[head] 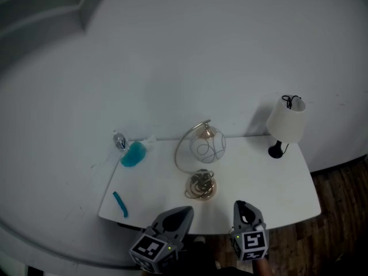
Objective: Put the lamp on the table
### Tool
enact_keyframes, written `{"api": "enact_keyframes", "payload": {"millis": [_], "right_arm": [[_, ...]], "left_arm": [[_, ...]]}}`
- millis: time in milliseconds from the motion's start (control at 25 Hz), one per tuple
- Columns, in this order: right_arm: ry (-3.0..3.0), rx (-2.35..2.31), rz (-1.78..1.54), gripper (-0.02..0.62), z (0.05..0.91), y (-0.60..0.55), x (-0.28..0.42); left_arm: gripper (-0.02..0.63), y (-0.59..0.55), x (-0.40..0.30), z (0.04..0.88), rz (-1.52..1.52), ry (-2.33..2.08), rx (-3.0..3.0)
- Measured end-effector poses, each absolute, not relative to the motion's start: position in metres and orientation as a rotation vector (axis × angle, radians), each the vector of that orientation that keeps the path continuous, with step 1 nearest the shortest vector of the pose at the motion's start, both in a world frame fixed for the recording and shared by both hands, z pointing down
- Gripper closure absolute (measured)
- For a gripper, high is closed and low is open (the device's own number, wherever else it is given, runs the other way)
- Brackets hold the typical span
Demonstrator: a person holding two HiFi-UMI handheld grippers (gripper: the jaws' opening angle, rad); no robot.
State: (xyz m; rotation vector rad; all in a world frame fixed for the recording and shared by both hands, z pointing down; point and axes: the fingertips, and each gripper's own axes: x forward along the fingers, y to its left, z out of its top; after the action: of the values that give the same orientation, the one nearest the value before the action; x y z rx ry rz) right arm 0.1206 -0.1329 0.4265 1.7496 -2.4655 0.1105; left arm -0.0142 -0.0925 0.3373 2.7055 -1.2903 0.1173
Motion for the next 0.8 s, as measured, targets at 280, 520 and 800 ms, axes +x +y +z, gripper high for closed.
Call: {"api": "enact_keyframes", "payload": {"millis": [280, 520, 800], "right_arm": [[-2.457, 1.810, 0.037, 0.598, 0.417, -0.131, 0.128], [-2.448, 1.815, 0.029, 0.598, 0.414, -0.126, 0.129], [-2.424, 1.826, 0.019, 0.598, 0.418, -0.127, 0.127]], "left_arm": [[0.597, -0.098, -0.014, 0.340, 0.111, -1.294, 2.699], [0.597, -0.099, -0.012, 0.341, 0.113, -1.282, 2.703], [0.597, -0.101, -0.014, 0.346, 0.130, -1.271, 2.697]]}}
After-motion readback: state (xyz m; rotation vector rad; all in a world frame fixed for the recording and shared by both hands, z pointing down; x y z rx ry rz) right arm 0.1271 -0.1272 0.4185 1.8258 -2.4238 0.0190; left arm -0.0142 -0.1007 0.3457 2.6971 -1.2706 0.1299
